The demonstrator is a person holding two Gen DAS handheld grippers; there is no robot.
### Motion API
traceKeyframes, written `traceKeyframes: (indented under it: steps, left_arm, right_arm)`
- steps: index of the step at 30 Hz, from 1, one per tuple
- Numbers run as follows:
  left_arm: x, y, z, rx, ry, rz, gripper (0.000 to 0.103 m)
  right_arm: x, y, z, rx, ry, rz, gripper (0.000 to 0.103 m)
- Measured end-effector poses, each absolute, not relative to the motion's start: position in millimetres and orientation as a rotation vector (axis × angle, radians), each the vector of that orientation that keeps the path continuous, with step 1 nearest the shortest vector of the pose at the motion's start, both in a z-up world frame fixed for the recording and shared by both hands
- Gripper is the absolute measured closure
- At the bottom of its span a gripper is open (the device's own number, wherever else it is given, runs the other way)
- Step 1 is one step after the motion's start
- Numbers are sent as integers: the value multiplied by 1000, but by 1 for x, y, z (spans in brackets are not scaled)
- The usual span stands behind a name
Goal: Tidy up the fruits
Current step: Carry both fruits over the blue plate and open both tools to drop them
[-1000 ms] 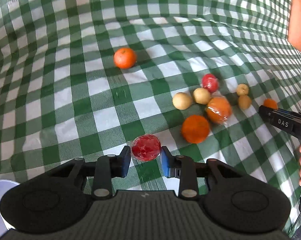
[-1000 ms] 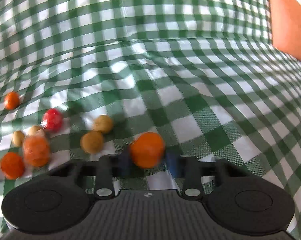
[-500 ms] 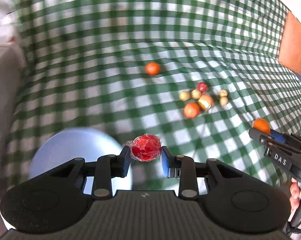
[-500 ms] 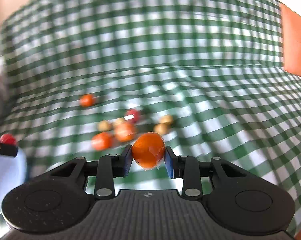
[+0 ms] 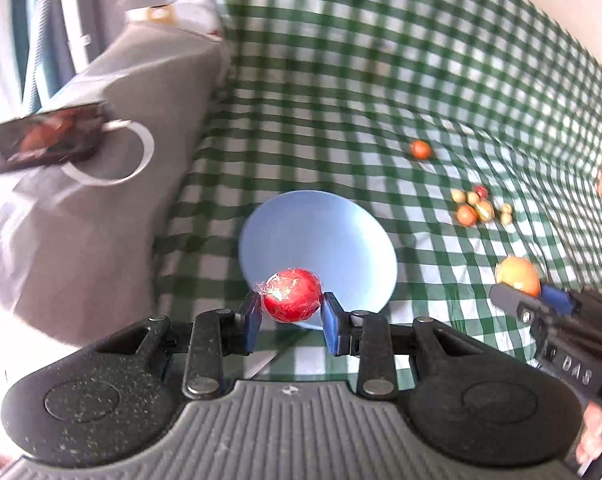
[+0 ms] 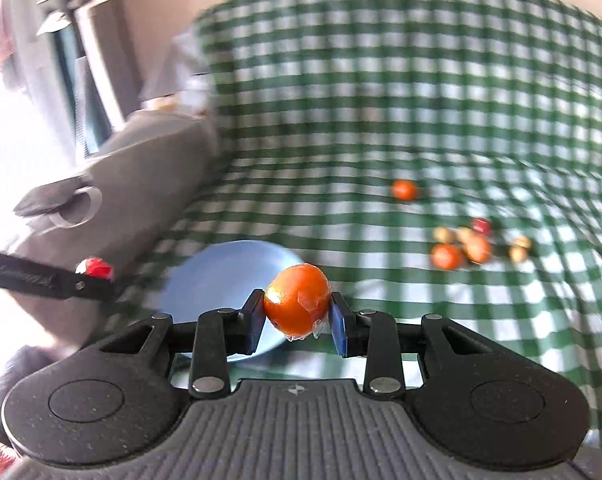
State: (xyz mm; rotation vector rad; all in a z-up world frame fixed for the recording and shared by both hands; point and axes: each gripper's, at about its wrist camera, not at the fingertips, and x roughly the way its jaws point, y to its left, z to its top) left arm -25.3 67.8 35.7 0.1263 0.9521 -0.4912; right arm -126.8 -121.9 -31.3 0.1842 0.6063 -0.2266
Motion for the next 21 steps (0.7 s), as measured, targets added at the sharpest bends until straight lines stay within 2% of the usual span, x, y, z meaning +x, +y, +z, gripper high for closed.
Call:
traceKeyframes:
  steps: [7, 21]
  left_arm:
    - [-31, 93, 40, 80, 946, -484, 67]
    - [-40, 98, 44, 59, 924, -503, 67]
  right_arm:
    - [-129, -82, -27, 144, 619, -188, 68]
    - [-128, -72, -28, 114, 628, -183, 68]
